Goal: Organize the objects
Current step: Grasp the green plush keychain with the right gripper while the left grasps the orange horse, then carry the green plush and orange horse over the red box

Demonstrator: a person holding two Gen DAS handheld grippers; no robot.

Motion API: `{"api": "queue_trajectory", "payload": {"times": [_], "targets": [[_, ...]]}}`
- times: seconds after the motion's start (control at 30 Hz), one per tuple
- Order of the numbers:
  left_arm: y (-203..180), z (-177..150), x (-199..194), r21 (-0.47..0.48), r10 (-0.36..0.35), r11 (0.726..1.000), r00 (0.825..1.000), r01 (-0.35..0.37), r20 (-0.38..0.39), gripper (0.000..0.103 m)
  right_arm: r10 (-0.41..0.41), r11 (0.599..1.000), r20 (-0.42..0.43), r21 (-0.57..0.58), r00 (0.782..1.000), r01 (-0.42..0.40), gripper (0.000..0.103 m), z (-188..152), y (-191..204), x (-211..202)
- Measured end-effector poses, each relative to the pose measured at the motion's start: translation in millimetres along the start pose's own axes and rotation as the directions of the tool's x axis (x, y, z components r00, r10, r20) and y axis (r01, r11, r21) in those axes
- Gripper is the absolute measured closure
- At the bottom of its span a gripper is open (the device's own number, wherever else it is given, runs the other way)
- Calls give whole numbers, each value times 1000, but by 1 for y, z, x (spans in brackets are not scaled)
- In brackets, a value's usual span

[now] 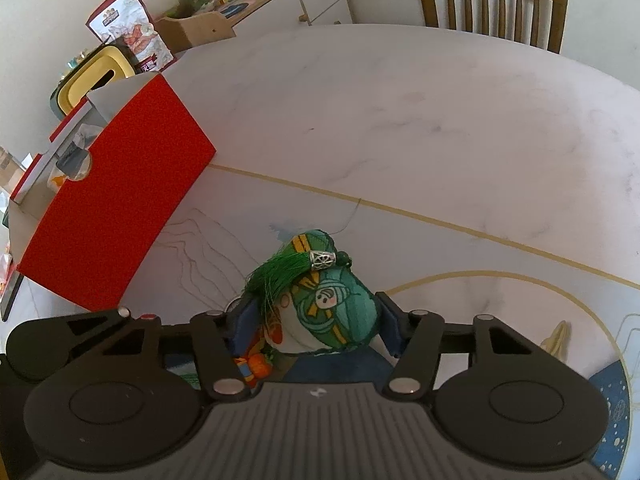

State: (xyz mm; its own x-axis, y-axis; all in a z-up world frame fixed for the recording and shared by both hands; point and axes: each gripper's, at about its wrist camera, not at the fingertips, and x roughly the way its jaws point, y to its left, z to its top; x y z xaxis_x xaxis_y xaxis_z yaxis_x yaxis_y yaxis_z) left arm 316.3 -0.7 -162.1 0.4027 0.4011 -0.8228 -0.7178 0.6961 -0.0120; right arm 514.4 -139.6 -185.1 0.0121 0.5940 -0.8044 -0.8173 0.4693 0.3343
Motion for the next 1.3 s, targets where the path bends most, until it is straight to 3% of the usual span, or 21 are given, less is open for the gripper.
{"api": "queue_trajectory", "payload": {"times": [0.23, 0.4, 0.6, 0.97, 1.3], "targets": [[9, 4, -3, -37, -19, 999, 1000, 19, -11, 69, -5, 1000, 21, 17, 1000, 5, 56, -2, 3, -8], [11, 4, -17, -39, -36, 999, 999, 36, 4, 70, -10, 999, 52, 42, 999, 8, 68, -6, 7, -19], [8, -1, -38, -63, -40, 997, 999, 41, 15, 70, -28, 996, 89, 81, 996, 21, 75, -14, 5, -35], [25, -1, -87, -102, -35, 994, 997, 41, 63, 70, -59, 995, 159, 88, 986, 45, 75, -32, 16, -83], [53, 4, -131, -154, -5, 988, 996, 19, 89, 70, -32, 999, 217, 44, 976, 23, 75, -42, 47, -133]]}}
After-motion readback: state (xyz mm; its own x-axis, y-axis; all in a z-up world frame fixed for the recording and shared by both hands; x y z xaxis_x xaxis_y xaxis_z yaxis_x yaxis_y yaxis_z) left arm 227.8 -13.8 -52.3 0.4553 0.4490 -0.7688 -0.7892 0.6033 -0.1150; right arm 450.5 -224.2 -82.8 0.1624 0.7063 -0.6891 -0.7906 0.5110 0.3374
